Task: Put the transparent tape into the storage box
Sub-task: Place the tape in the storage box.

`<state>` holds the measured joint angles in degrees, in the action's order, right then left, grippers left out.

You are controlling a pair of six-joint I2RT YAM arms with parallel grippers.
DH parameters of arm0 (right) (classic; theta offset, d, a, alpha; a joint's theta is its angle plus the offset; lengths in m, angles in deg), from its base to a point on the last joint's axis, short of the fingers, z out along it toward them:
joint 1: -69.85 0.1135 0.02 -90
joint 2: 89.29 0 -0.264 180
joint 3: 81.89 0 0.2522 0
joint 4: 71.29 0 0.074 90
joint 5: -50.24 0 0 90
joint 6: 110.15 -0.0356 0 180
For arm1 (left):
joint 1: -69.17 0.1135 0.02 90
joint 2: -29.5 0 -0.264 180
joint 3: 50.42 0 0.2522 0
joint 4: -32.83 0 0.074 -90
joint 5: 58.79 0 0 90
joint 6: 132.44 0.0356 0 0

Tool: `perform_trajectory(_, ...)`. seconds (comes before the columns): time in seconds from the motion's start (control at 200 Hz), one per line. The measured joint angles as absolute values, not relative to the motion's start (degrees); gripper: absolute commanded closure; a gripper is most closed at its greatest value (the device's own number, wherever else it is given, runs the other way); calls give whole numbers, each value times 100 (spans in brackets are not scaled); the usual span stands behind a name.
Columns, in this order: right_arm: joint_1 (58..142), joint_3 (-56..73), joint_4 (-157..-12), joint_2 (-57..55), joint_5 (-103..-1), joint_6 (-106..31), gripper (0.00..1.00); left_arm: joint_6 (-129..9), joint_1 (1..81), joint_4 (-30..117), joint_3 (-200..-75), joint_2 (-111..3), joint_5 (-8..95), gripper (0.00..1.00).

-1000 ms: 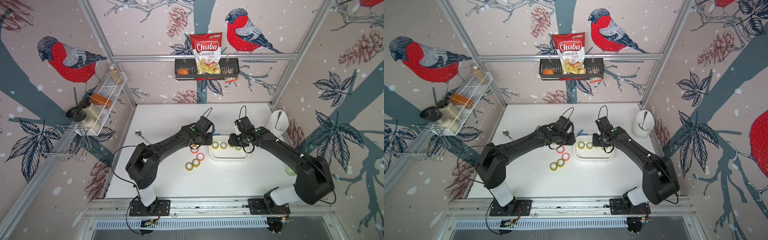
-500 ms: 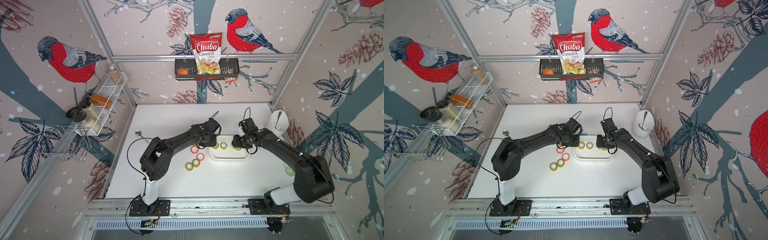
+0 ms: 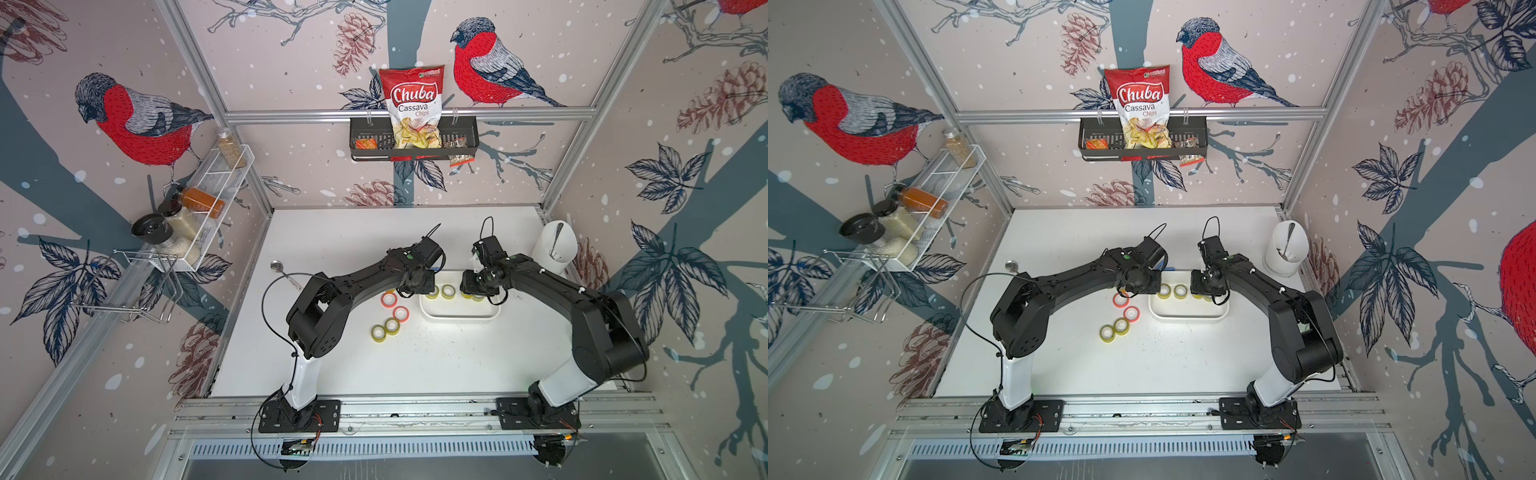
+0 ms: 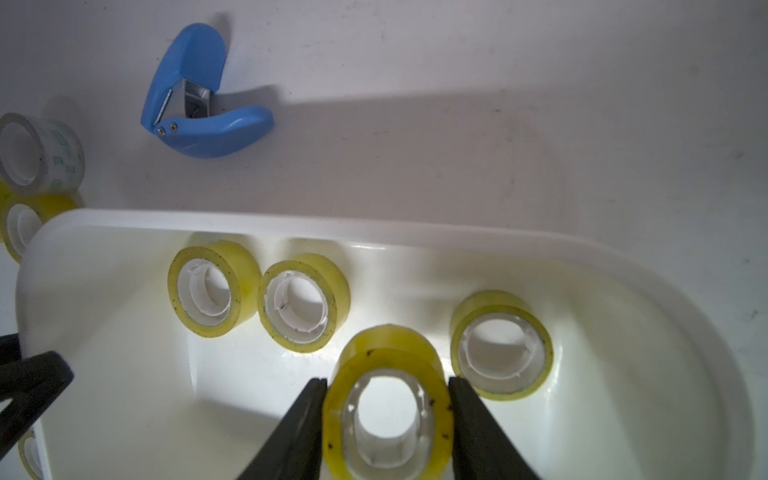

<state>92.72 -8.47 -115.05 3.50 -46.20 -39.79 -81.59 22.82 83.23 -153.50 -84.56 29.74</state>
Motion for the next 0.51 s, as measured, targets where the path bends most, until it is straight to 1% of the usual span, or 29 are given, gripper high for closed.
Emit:
perform_trajectory(0.25, 9288, -681, -11380, 728, -4563, -3964, 51, -8164, 2280, 8325, -15350, -8460, 2974, 75)
perform_trajectory(0.505, 9312, -609, -11310, 982, -4416, -3966, 51, -8164, 2280, 8327, -15350, -8460, 2974, 75)
